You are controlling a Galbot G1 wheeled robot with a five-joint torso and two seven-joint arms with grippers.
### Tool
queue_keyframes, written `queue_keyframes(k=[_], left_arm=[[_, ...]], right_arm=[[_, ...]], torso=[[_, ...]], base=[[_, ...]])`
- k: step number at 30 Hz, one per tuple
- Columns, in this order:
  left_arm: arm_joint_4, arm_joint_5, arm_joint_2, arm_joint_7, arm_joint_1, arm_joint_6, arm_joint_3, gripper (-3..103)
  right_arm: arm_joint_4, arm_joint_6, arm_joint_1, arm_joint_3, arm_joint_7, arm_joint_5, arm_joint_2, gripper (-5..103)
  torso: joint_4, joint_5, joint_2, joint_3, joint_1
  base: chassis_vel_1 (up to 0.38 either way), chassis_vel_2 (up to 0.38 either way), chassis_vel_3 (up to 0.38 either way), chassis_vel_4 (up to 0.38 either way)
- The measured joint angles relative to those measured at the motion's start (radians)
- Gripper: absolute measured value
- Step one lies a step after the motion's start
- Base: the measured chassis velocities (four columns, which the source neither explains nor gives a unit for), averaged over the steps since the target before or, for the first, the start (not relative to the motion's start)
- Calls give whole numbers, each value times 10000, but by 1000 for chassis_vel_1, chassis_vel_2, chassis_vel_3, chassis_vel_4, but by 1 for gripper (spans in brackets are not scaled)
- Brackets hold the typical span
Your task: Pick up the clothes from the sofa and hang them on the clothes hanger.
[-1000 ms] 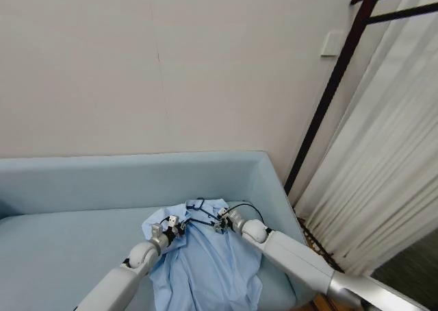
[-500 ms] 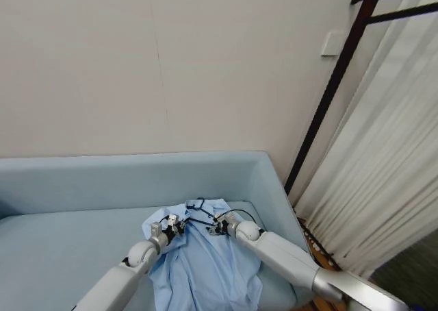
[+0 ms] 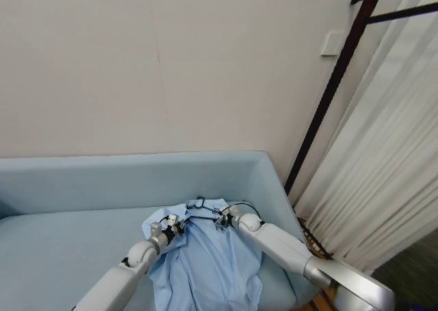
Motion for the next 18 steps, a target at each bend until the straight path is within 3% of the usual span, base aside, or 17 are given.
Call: queue_keyframes(k=[5, 10, 14, 18], left_arm=[[0, 0, -11, 4, 4, -12, 1, 0], [1, 0, -39, 8, -22, -23, 2, 0], [5, 0, -93, 8, -32, -27, 0, 0], [-18, 1, -108, 5, -13, -28, -2, 0]], right_arm=[[296, 23, 7, -16, 63, 47, -98, 86], [1648, -148, -453, -188, 148, 345, -734, 84], [2570, -362, -701, -40, 399, 1134, -1265, 93], [2261, -365, -480, 219, 675, 1709, -1154, 94]], torso=[[4, 1, 0, 0, 1], [0, 3, 0, 1, 1], [-4, 1, 0, 0, 0], [0, 1, 0, 0, 0]], base=[[0, 0, 0, 0], [0, 0, 0, 0], [0, 0, 0, 0], [0, 0, 0, 0]])
